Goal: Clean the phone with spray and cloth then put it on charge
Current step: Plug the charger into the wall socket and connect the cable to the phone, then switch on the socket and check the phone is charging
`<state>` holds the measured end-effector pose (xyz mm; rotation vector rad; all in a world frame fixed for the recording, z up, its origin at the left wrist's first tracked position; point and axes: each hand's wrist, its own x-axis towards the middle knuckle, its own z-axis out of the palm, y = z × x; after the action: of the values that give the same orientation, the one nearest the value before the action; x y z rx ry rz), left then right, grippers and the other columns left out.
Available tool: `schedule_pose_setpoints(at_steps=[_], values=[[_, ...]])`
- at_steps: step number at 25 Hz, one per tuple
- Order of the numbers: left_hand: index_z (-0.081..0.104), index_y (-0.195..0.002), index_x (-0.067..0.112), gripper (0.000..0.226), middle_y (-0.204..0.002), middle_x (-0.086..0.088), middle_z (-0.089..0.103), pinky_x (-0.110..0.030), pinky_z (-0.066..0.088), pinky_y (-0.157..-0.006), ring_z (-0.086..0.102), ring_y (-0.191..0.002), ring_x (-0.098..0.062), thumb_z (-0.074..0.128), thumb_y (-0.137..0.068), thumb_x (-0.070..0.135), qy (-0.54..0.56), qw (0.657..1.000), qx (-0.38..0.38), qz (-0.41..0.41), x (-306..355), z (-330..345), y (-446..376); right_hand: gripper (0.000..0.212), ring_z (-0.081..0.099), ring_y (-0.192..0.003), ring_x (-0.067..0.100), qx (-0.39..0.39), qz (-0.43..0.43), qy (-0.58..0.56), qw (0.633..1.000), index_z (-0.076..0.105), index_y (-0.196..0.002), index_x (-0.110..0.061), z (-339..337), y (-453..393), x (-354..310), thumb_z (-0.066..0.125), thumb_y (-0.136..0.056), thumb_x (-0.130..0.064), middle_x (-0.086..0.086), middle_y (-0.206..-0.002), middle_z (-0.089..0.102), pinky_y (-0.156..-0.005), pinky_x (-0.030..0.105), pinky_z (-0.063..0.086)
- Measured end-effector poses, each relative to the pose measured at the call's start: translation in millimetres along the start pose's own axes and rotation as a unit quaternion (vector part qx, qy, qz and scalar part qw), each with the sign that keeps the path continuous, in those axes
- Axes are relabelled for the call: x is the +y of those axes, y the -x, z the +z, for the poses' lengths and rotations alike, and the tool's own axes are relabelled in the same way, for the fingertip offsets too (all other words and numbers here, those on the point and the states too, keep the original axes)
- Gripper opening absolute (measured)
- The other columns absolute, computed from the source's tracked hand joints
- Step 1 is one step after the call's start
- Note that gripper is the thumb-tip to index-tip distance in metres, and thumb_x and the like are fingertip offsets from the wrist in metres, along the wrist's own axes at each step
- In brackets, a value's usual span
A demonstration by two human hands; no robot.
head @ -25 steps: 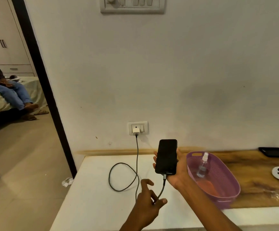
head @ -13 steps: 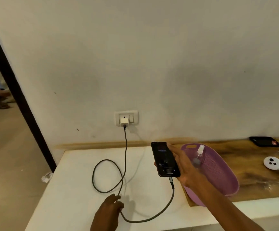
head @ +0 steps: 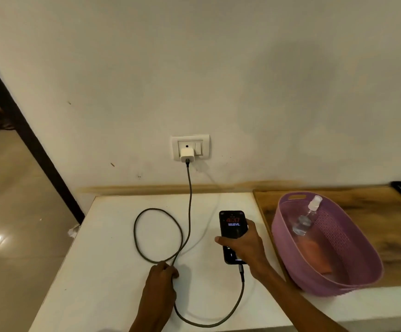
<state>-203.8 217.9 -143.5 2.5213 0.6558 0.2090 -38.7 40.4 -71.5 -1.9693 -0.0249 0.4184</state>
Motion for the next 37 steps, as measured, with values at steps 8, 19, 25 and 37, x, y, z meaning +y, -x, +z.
schedule_pose_setpoints(at_steps=[8, 19, 25, 37], values=[[0.065, -0.119, 0.012, 0.032, -0.116, 0.001, 0.059, -0.021, 0.045, -0.091, 0.055, -0.109, -0.015, 0.049, -0.093, 0.003, 0.017, 0.999, 0.03, -0.027, 13, 6, -8, 0.1, 0.066, -0.089, 0.022, 0.029, 0.006, 0.15, 0.988, 0.025, -0.134, -0.028, 36, -7, 25, 0.087, -0.055, -0.038, 0.002, -0.107, 0.063, -0.073, 0.037, 0.058], [0.069, -0.113, 0.01, 0.023, -0.103, -0.002, 0.066, -0.025, 0.05, -0.08, 0.064, -0.092, -0.018, 0.057, -0.093, 0.009, 0.018, 0.997, 0.06, -0.047, 26, 0, -7, 0.092, 0.059, -0.108, 0.024, 0.096, -0.013, 0.273, 0.957, 0.028, -0.14, -0.018, 52, 4, 41, 0.075, -0.068, -0.051, 0.007, -0.126, 0.055, -0.089, 0.038, 0.054], [0.072, -0.097, 0.005, 0.014, -0.088, -0.003, 0.063, -0.028, 0.051, -0.066, 0.063, -0.072, -0.019, 0.062, -0.087, 0.003, 0.053, 0.994, 0.083, -0.036, 31, -5, -6, 0.087, 0.044, -0.123, 0.026, 0.154, -0.007, 0.345, 0.926, 0.037, -0.137, -0.013, 57, 14, 48, 0.062, -0.073, -0.066, 0.013, -0.138, 0.042, -0.1, 0.035, 0.046], [0.07, -0.077, 0.021, 0.005, -0.073, 0.013, 0.058, -0.006, 0.037, -0.053, 0.058, -0.059, -0.005, 0.07, -0.081, 0.017, 0.136, 0.978, 0.151, -0.05, 45, -35, -26, 0.087, 0.038, -0.132, 0.038, 0.122, -0.043, 0.414, 0.901, 0.024, -0.148, -0.01, 28, -26, -2, 0.04, -0.086, -0.069, 0.024, -0.145, 0.038, -0.108, 0.047, 0.032]])
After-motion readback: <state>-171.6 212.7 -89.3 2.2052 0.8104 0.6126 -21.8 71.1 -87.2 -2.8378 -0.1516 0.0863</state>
